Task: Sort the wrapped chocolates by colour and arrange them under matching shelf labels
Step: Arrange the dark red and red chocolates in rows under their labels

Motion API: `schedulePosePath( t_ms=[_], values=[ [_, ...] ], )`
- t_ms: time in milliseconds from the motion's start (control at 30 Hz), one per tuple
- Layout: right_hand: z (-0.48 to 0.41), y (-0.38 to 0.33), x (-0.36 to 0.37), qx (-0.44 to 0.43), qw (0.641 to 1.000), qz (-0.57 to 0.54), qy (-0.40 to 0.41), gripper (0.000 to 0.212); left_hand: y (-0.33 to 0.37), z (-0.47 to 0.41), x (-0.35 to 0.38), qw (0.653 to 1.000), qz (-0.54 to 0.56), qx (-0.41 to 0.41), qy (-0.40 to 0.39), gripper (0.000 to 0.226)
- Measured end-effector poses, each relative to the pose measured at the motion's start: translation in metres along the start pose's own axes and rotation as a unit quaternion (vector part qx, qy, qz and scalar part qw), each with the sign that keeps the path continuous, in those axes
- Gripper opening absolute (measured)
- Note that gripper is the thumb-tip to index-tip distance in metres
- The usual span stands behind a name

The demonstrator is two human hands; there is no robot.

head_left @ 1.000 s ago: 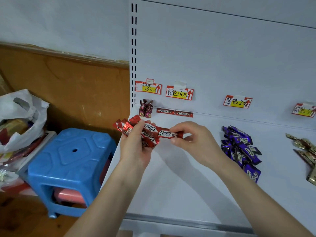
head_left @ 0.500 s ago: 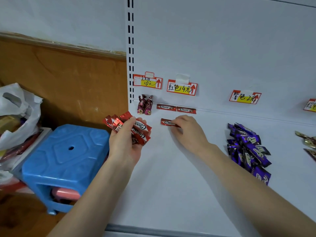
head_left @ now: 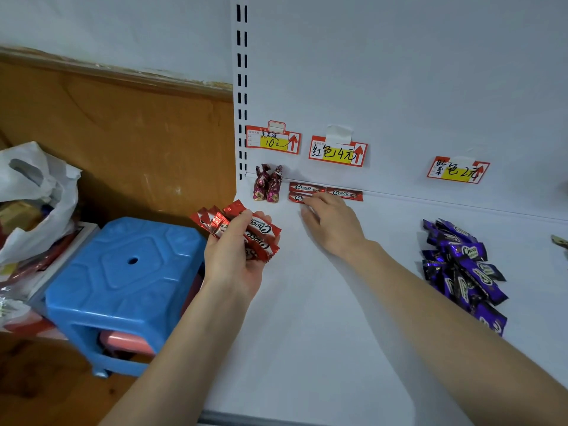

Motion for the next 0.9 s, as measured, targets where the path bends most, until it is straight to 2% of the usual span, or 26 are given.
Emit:
schedulePosePath(
  t_ms=[433, 533, 667, 767, 900],
  values=[
    [0.001, 0.001, 0.000, -0.006, 1.000, -0.012, 0.020, 0.036, 0.001, 0.002, 0.000, 1.000, -0.001, -0.005, 0.001, 0.031],
    [0.009, -0.006, -0.016, 0.013, 0.992, -0.105, 0.066, 0.033, 0.000, 0.007, 0.002, 1.000, 0.004, -0.009, -0.021, 0.032],
    [0.036, -0.029, -0.050, 0.046, 0.936, -0.333, 0.108, 0.010, -0.005, 0.018, 0.006, 0.997, -0.002, -0.024, -0.070, 0.034],
    [0.062, -0.048, -0.069, 0.031, 0.922, -0.379, 0.074, 0.005, -0.010, 0.029, 0.010, 0.992, -0.010, -0.040, -0.120, 0.039],
    [0.083, -0.060, -0.072, 0.027, 0.927, -0.373, 0.021, 0.004, -0.015, 0.042, 0.013, 0.983, -0.025, -0.055, -0.174, 0.046]
  ],
)
Point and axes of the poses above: each hand's wrist, its own z-axis away from the middle knuckle, its own x-axis out of the palm, y = z × x, the point moved 3 cm from there along -z, towards the middle knuckle, and after that the axes turned 1 degree about -x, right-handed, at the moved point
